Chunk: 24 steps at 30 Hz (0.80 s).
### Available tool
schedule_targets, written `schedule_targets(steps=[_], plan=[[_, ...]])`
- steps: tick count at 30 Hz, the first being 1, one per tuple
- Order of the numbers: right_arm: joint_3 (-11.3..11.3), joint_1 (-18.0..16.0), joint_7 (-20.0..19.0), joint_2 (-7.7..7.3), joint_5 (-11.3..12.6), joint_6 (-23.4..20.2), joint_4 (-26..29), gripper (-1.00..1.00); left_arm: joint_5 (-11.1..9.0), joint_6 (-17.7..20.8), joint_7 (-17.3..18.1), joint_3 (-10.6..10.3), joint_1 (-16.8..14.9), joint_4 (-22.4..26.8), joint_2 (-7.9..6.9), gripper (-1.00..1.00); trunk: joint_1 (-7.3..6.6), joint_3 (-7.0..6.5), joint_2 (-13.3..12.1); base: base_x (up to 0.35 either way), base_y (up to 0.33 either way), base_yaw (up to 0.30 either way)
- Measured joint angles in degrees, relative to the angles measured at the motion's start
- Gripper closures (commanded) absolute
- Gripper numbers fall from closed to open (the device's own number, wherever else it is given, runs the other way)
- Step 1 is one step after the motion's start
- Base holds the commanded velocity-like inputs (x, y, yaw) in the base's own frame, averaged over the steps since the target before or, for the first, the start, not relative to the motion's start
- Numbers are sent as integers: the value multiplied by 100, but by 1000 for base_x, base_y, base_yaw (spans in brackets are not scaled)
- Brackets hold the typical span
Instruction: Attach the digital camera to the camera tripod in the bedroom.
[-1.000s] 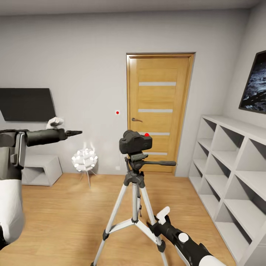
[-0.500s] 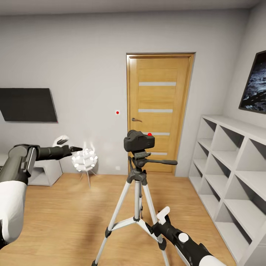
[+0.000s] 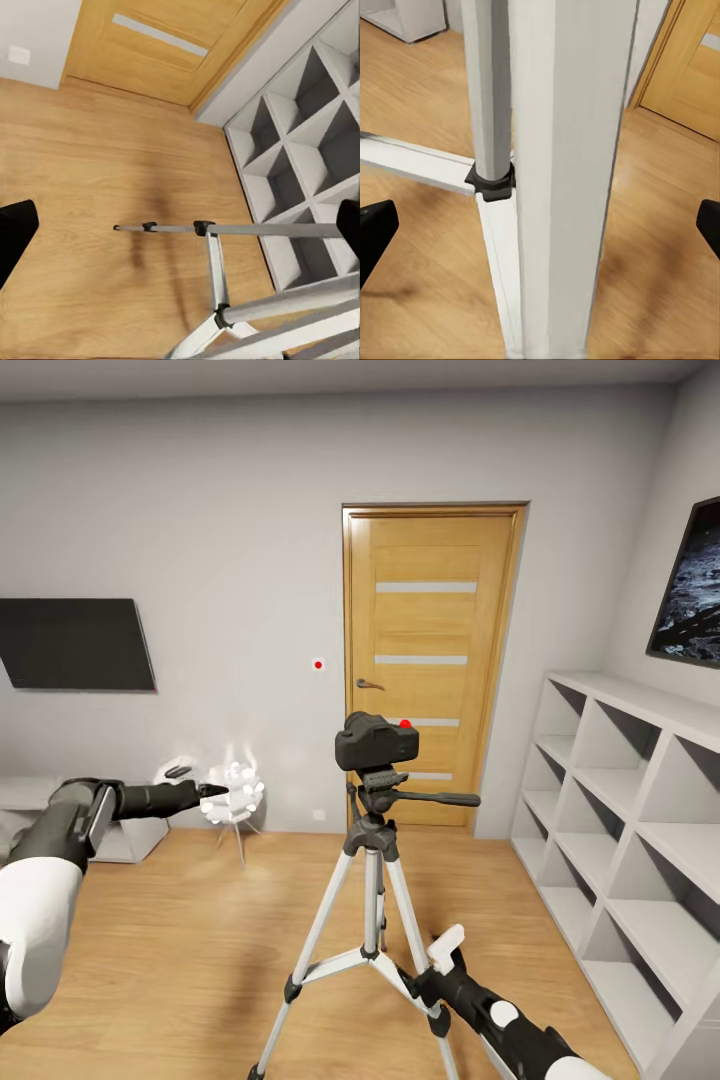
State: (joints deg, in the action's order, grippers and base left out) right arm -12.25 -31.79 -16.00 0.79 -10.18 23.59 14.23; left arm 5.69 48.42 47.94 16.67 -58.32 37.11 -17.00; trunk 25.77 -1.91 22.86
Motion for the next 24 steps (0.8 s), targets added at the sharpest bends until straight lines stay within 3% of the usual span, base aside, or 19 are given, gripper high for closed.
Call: schedule_targets(steps=[1,11,24], plan=[[39,-1,5,-73,1,60,-103,-100,9,-372,-244,-9,2,-413,0,-100,0,1,1,0,0,0],[92,5,94,-401,16,509,-530,-100,-4,-1368,-1144,-35,-1,-1555,16,-100,0,0,1,0,0,0],[83,30,109,-495,10,1751,-1518,-100,-9,-1733,-1459,-37,-3,-2168,17,-100,-1,-1,1,0,0,0]])
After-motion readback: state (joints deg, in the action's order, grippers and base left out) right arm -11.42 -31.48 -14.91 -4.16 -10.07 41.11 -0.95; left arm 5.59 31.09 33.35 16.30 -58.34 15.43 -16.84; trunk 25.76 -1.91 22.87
